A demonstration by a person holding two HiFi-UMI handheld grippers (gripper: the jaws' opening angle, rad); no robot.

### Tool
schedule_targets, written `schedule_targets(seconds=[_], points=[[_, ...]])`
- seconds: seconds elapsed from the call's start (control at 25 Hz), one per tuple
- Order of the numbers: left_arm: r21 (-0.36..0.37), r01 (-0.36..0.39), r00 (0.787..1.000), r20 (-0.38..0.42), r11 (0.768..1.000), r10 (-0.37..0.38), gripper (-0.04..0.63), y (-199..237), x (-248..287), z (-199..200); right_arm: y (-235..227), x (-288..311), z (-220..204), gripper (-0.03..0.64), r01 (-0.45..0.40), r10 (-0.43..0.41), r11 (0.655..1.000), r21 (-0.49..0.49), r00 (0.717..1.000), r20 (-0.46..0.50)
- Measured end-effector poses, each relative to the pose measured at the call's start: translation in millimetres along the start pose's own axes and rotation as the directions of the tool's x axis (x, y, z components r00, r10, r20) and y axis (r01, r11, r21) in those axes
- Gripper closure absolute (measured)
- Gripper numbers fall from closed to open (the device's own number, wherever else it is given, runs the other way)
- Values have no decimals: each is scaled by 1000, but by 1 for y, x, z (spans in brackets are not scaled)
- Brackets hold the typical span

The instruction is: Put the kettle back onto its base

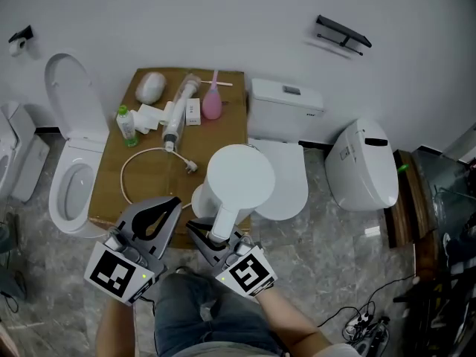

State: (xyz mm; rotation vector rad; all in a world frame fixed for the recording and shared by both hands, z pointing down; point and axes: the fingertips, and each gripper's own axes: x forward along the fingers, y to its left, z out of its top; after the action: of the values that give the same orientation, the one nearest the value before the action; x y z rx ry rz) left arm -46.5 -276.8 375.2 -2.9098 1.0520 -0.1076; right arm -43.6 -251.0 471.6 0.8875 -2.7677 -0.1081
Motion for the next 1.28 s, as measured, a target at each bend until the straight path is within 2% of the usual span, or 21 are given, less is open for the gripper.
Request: schedule_targets(seconds=[0.2,0.48,0.84,1.0,1.16,1.28], points=[[-6,9,1000,-12,1000,-9,594,7,13,-32,-6,20,-30,598,-9,9,1000,4,1000,-12],[-12,9,1000,-25,1000,-9,593,10,19,-50,-7,36,-49,598,-40,40,999,-10,999,-16],[-24,-5,1000,-28,1000,4,592,17,22,-49,-4,40,-57,598,-98,95,992,-85,995,-38],[-32,-3,1000,-30,999,2,593,17,23,-47,-5,31,-57,588,-110,108,991,-70,994,-27],[-40,-2,999,-35,999,1,593,18,22,-43,-5,28,-56,583,-133,130,990,-56,990,-60],[-41,2,999,-38,999,-4,594,19,23,-39,-5,22,-61,582,-118,115,992,-44,990,-76]])
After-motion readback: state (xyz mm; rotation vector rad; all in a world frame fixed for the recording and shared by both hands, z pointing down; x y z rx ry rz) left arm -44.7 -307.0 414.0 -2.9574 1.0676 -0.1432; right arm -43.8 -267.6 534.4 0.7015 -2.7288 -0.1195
